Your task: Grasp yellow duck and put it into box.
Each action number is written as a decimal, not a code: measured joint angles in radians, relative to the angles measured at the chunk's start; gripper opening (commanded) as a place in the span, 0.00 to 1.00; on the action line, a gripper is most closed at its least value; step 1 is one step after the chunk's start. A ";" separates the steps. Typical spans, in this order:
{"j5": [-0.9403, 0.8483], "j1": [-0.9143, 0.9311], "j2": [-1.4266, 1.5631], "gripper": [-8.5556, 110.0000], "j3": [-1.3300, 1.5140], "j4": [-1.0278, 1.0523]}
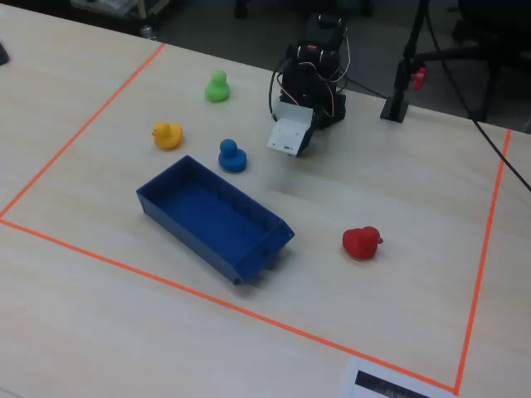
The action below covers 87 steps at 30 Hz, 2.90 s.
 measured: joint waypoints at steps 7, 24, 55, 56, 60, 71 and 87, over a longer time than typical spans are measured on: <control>0.000 0.000 0.000 0.08 0.000 0.000; 0.000 0.000 0.000 0.08 0.000 0.000; 0.000 0.000 0.000 0.07 0.000 0.000; 0.000 0.000 0.000 0.07 0.000 0.000; 0.000 0.000 0.000 0.07 0.000 0.000; 0.000 0.000 0.000 0.07 0.000 0.000; 0.040 0.081 -0.005 0.07 -0.069 -0.302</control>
